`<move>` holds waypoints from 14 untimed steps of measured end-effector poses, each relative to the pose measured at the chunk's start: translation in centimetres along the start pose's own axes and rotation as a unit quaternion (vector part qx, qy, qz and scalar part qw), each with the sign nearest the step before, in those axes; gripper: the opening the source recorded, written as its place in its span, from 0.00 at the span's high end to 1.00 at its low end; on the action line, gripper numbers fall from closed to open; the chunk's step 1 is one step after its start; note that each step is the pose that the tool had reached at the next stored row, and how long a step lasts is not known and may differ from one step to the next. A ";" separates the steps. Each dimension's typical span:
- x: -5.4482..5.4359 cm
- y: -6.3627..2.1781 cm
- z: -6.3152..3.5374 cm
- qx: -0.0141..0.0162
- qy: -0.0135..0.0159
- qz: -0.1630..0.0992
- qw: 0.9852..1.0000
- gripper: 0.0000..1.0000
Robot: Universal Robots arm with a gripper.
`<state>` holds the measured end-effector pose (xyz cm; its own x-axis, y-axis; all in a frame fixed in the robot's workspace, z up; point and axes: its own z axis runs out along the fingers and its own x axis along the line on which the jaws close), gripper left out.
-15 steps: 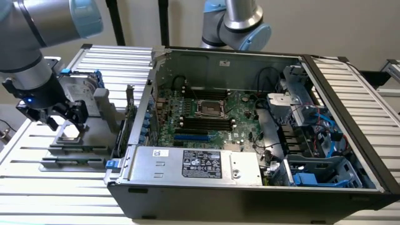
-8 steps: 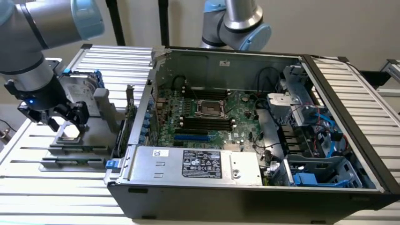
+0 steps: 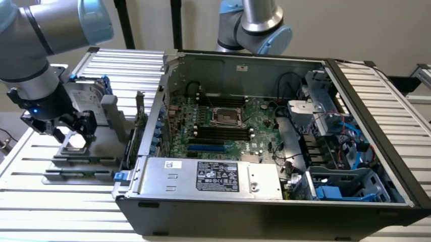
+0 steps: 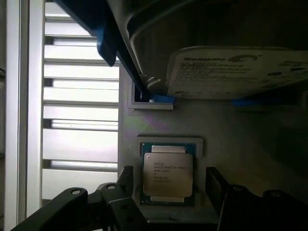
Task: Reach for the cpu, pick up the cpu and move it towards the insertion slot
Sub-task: 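Pick up the cpu and move it towards the insertion slot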
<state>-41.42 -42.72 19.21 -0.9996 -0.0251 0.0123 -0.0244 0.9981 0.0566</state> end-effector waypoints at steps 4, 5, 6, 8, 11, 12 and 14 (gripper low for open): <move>0.0 0.11 0.13 0.002 0.000 0.000 1.000 0.29; 0.0 0.16 0.15 0.003 0.000 0.000 1.000 0.29; 0.0 0.22 0.17 0.004 0.000 0.000 1.000 0.29; 0.0 0.34 0.21 0.007 0.000 0.000 1.000 0.29; 0.0 0.46 0.29 0.010 0.000 0.000 1.000 0.29; 0.0 0.46 0.32 0.010 0.000 0.000 1.000 0.29; 0.0 0.48 0.39 0.010 0.000 0.000 1.000 0.29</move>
<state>-41.43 -42.22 18.85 -0.9996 -0.0242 0.0128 -0.0238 0.9991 0.0360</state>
